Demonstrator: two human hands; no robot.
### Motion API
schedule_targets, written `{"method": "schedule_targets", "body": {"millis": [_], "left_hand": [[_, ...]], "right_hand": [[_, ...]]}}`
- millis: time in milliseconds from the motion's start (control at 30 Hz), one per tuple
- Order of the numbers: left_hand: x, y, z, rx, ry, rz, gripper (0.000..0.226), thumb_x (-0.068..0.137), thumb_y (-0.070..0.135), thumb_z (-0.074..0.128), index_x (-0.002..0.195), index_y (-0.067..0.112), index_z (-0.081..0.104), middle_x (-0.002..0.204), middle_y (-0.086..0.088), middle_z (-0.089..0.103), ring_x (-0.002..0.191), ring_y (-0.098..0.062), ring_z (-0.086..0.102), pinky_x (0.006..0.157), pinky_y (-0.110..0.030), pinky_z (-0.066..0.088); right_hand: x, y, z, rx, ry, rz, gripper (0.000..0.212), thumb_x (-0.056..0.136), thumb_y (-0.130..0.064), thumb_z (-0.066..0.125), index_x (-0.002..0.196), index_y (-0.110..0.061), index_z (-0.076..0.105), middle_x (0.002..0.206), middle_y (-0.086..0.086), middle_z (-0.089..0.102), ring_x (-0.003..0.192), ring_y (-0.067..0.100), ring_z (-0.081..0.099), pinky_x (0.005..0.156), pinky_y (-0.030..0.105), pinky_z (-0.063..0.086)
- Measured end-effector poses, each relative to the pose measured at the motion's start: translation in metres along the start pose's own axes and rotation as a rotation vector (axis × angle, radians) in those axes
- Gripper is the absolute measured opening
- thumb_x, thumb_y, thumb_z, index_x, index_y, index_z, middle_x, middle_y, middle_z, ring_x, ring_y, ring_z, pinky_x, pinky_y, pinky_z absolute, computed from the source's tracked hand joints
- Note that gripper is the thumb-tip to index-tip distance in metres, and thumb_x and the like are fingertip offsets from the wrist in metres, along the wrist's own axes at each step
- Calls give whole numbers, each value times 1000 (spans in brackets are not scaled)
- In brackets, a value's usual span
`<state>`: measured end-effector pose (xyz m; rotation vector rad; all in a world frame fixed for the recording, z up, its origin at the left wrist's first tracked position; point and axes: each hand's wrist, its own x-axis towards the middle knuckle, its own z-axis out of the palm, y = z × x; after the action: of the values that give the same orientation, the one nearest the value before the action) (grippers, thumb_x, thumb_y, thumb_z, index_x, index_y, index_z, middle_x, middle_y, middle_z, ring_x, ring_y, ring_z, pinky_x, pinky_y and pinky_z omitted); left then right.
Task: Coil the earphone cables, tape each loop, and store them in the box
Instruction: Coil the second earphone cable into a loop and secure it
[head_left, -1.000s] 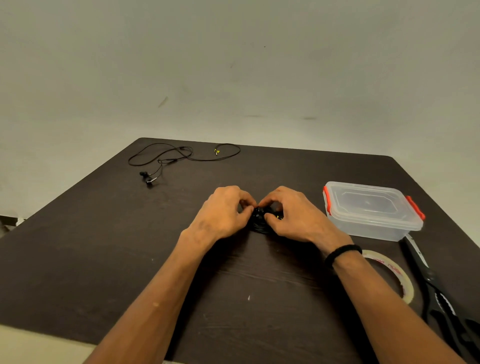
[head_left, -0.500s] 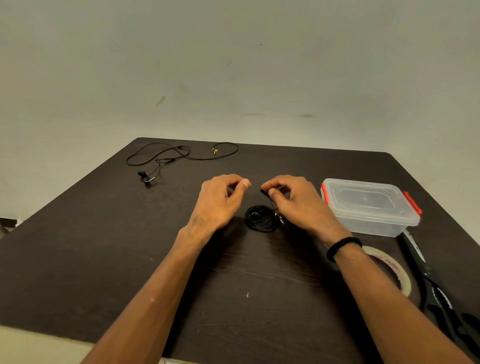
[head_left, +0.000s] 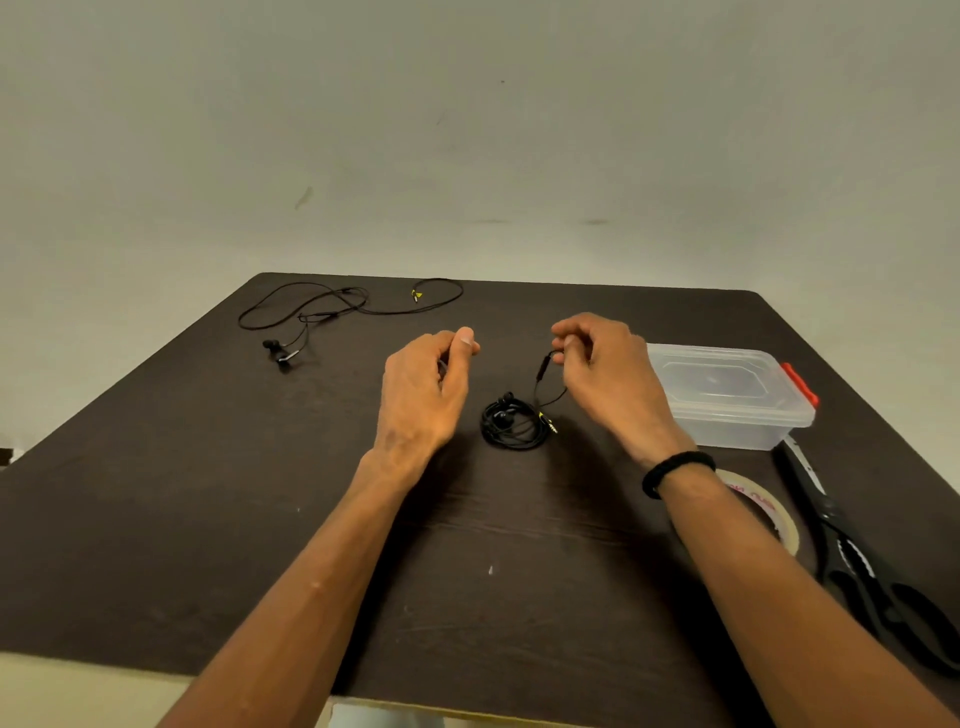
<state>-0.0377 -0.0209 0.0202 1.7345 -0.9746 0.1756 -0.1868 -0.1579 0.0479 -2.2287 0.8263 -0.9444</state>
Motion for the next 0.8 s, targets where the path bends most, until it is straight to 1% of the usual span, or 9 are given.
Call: {"method": "schedule_targets", "body": {"millis": [67, 133, 233, 333, 433, 533, 633, 700, 800], "left_hand": [[-4, 0, 2, 30, -6, 32, 46, 108, 49, 43, 95, 19, 76, 66, -2, 63, 62, -20, 60, 62, -43, 51], [-8, 1, 4, 53, 1, 55, 49, 109, 45, 43, 89, 13, 74, 62, -9, 59, 57, -25, 55, 61, -48, 48], [-14, 0, 6, 75, -2, 41, 47, 111, 39, 43, 91, 11, 75, 60, -12, 58, 55, -27, 53, 61, -47, 48], [-16, -3, 4, 69, 40, 16, 42, 110, 37, 44, 99, 15, 78, 64, -3, 59, 60, -22, 55, 65, -44, 49], [-18, -1, 2, 88, 58, 44, 40, 110, 34, 45, 98, 15, 78, 61, -1, 56, 60, -22, 53, 65, -45, 48], [-26, 7, 1, 118, 35, 115, 40, 111, 35, 45, 94, 16, 76, 60, -1, 56, 63, -25, 53, 66, -48, 48], [-41, 23, 4, 157, -9, 179, 39, 109, 38, 47, 91, 17, 74, 64, 4, 58, 68, -21, 52, 69, -44, 48], [-56, 43, 9, 181, -52, 262, 37, 107, 40, 51, 84, 19, 71, 65, 9, 55, 67, -17, 50, 67, -39, 46], [-83, 80, 20, 173, -235, 355, 34, 103, 46, 55, 84, 23, 73, 68, 10, 62, 64, -11, 55, 65, -34, 47]], "right_hand": [[-5, -3, -4, -115, -3, -8, 31, 103, -8, 47, 121, -12, 72, 117, 4, 75, 110, 19, 70, 96, 23, 51], [-8, -2, -7, -204, -42, 20, 34, 102, -4, 47, 126, -10, 70, 125, 10, 72, 117, 24, 66, 91, 16, 41], [-11, -4, -12, -260, -115, 46, 42, 99, 2, 46, 134, -9, 65, 132, 17, 67, 123, 29, 62, 97, 25, 46], [-12, -8, -21, -270, -147, 13, 44, 97, 3, 45, 133, -11, 66, 131, 15, 67, 126, 28, 60, 101, 29, 49], [-15, -13, -40, -209, -123, -13, 40, 96, 3, 47, 125, -12, 71, 123, 9, 73, 115, 20, 69, 95, 20, 49], [-22, -15, -68, -156, -99, -17, 35, 97, 1, 49, 117, -15, 73, 110, 2, 75, 100, 11, 73, 93, 22, 55], [-34, -14, -99, -167, -66, -17, 29, 100, -1, 52, 114, -15, 73, 103, -1, 75, 92, 5, 73, 81, 11, 52], [-44, -11, -119, -180, -33, -12, 26, 99, -2, 56, 114, -14, 74, 102, -1, 76, 91, 6, 74, 84, 15, 54], [-62, -4, -147, -258, 15, 42, 20, 97, -10, 64, 113, -14, 75, 103, -1, 76, 93, 11, 70, 83, 22, 53]]}}
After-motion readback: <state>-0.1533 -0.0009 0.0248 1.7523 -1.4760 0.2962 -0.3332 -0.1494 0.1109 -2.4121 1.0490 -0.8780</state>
